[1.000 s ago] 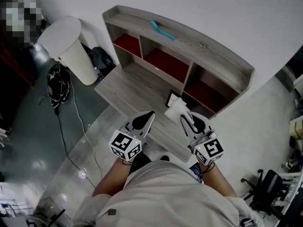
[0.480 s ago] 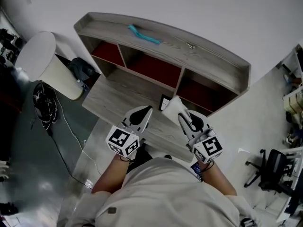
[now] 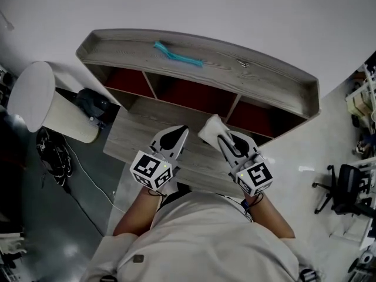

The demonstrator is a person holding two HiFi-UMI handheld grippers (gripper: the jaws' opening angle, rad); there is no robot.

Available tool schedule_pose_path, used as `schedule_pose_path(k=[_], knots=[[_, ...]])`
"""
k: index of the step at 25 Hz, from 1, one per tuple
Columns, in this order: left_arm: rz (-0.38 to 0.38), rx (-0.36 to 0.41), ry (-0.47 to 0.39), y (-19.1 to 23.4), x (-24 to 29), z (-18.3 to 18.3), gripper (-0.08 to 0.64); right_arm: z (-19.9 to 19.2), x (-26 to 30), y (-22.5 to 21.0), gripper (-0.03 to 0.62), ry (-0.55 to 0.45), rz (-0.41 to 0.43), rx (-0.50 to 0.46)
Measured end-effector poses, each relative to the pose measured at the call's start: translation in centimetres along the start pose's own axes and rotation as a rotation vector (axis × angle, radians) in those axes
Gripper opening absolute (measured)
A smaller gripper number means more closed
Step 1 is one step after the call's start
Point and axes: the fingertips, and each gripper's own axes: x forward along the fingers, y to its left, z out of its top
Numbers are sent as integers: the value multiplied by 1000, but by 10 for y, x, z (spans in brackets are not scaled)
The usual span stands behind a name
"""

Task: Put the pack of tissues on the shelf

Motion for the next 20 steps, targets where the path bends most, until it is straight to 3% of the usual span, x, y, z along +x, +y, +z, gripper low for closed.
schedule_pose_path(k=[20], knots=[[-202, -2, 78, 92, 37, -12, 14, -16, 101, -18, 92, 42, -200, 38]])
